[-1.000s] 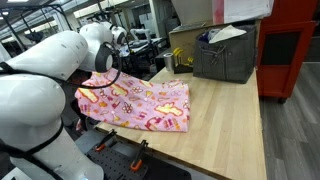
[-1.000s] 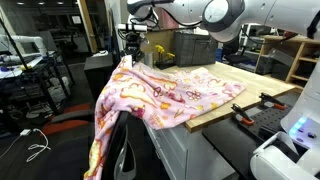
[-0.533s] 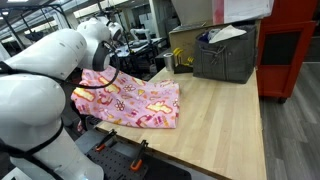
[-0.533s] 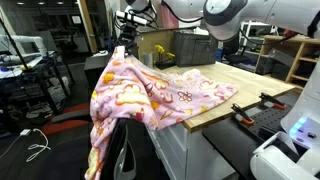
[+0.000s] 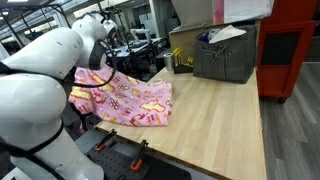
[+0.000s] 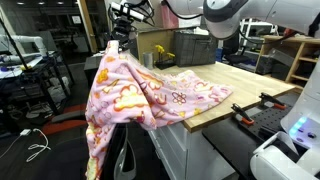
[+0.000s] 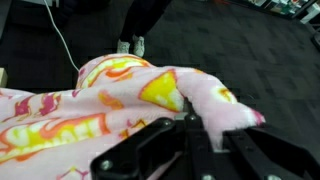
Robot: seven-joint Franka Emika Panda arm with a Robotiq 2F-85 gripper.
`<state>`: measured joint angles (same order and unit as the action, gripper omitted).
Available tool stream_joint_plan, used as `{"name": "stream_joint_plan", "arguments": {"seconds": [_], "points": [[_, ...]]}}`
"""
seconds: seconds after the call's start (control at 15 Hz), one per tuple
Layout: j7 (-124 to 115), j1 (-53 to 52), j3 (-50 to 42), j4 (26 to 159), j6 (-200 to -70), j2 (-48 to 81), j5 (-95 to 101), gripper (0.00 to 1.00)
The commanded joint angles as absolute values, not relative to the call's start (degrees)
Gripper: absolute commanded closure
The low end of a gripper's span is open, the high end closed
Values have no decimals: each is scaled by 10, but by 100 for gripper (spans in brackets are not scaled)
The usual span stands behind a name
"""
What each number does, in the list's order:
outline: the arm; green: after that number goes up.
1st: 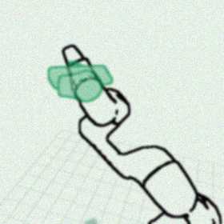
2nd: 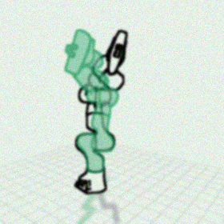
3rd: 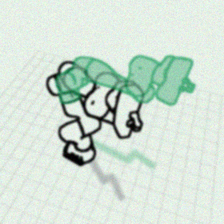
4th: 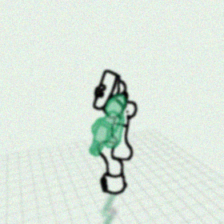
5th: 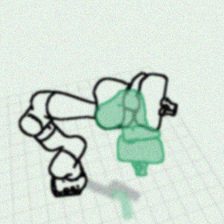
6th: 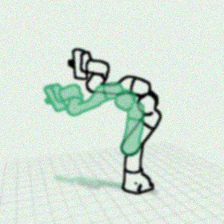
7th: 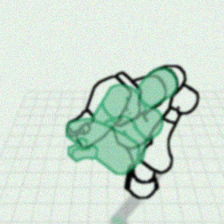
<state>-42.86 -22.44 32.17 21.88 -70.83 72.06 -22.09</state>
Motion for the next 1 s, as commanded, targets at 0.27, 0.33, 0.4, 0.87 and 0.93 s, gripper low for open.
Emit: {"name": "stream_joint_plan", "arguments": {"seconds": [0.27,0.33,0.4,0.87,0.93], "points": [[-444,-252,229,229,-762,679,-214,98],[-445,-257,213,226,-782,676,-207,98],[-447,-261,198,225,-801,673,-201,98],[-484,-286,120,222,-930,665,-141,98],[-493,-292,108,220,-951,667,-128,98]]}}
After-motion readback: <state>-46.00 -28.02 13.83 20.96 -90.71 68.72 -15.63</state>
